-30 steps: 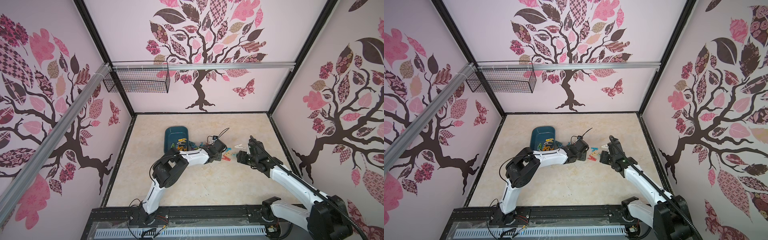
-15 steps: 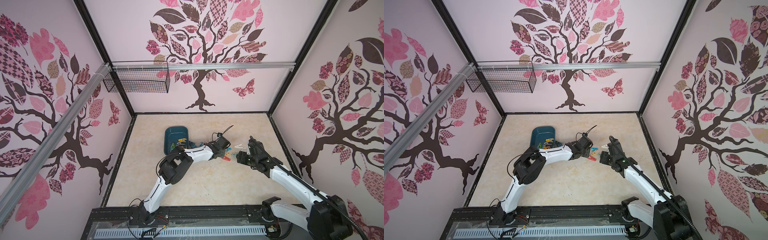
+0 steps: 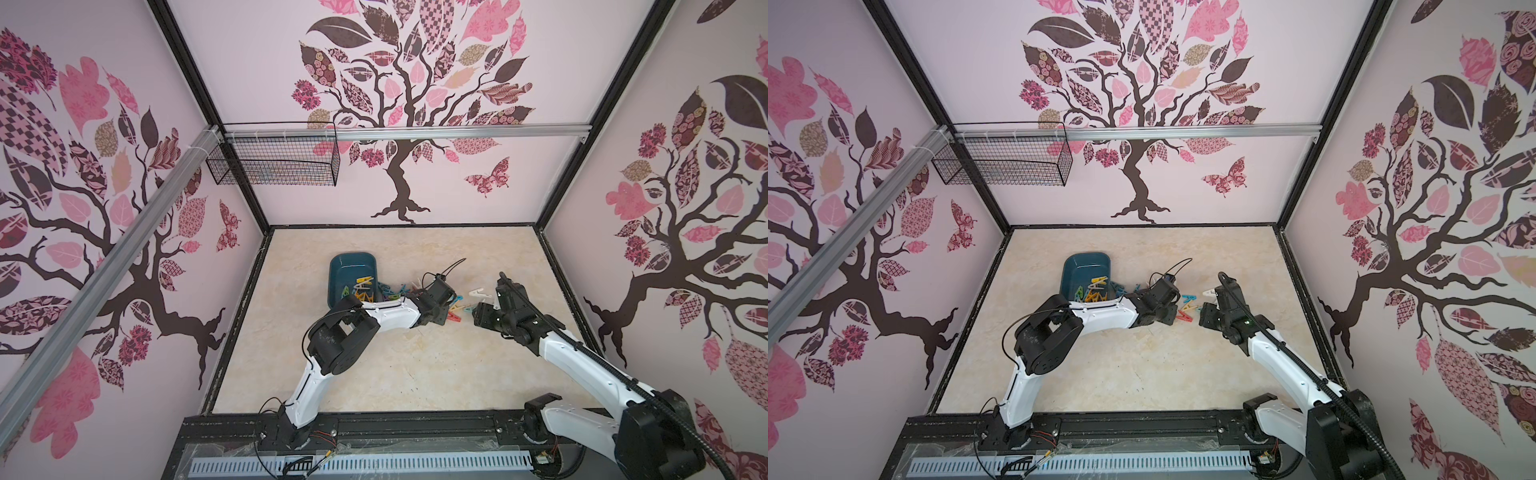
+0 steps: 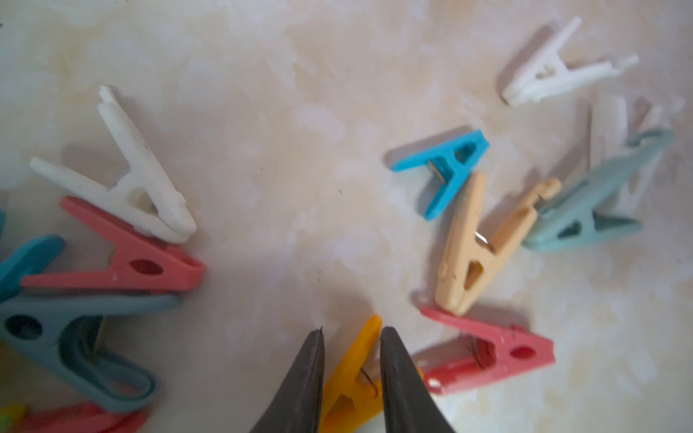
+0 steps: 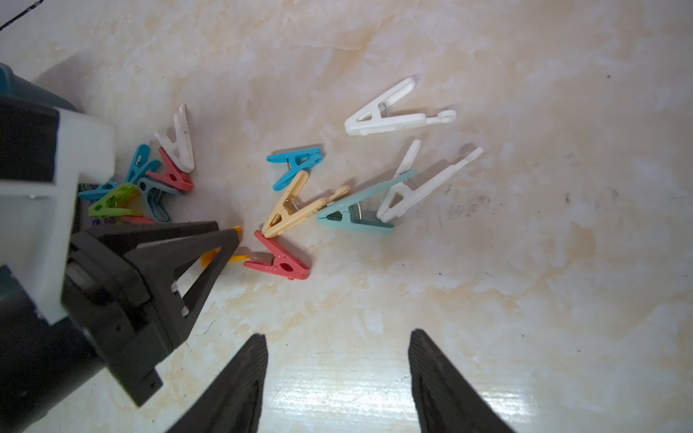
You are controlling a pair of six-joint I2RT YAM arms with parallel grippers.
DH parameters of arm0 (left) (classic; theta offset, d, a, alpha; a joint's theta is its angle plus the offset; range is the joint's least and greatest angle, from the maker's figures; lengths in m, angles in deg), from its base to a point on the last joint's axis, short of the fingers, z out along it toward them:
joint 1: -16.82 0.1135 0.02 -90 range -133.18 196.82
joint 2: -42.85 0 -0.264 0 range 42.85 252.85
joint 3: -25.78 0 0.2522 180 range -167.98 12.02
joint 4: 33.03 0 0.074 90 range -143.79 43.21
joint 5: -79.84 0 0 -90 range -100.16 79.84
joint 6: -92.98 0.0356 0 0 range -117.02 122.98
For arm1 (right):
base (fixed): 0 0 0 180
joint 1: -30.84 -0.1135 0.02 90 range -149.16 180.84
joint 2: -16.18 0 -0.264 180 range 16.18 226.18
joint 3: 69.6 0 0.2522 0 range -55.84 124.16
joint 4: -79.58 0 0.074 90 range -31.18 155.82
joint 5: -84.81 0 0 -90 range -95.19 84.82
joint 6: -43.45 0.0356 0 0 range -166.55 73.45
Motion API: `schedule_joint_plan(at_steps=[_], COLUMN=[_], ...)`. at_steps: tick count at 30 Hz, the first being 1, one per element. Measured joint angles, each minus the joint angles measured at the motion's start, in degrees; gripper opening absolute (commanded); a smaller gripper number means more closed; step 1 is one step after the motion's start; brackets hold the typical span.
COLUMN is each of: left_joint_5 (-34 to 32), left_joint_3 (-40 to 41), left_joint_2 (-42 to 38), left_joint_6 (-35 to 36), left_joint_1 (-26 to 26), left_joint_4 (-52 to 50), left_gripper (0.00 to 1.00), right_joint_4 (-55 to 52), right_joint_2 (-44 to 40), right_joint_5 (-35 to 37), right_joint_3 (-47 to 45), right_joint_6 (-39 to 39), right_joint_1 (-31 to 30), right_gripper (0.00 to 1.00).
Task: Put the clothespins into the storage box
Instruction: Pick up the clothespin from the center of the board.
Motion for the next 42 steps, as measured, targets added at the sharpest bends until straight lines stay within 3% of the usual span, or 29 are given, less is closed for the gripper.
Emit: schedule_joint_plan(at_steps=[5, 19, 26, 30, 37, 42], left_joint_5=[-0.3, -0.9, -1.2, -1.2, -1.4, -2.5], left_joint_3=[0.9, -0.3, -1.1, -1.0, 6.4, 14.0], left_joint_2=[-1.2, 0.4, 1.0, 0.0, -14.2, -31.5], left_joint_6=[0.5, 2.0, 2.8, 2.8, 1.3, 0.6], left_joint_1=[-1.9, -1.9, -1.9, -1.9, -0.5, 6.2], left_joint_4=[0.2, -0.9, -1.2, -1.9, -2.3, -3.2], left_gripper=[0.19, 0.20, 0.05, 0.02, 0.02, 0.04], right_joint_4=[0.7, 0.6, 0.7, 0.7, 1.0, 2.0], right_joint_2=[0.1, 0.1, 0.0, 0.0, 0.0, 0.2], right_joint_5=[-0.6, -0.8, -0.8, -0.8, -1.9, -4.4], right_joint_3=[-0.4, -1.9, -1.9, -1.9, -1.9, -2.0], right_joint_6=[0.2, 0.5, 0.7, 0.7, 1.4, 2.4], right_joint_1=[0.0, 0.0, 0.0, 0.0, 0.0, -0.2], right_gripper=[0.64, 0.64, 0.64, 0.64, 0.63, 0.62])
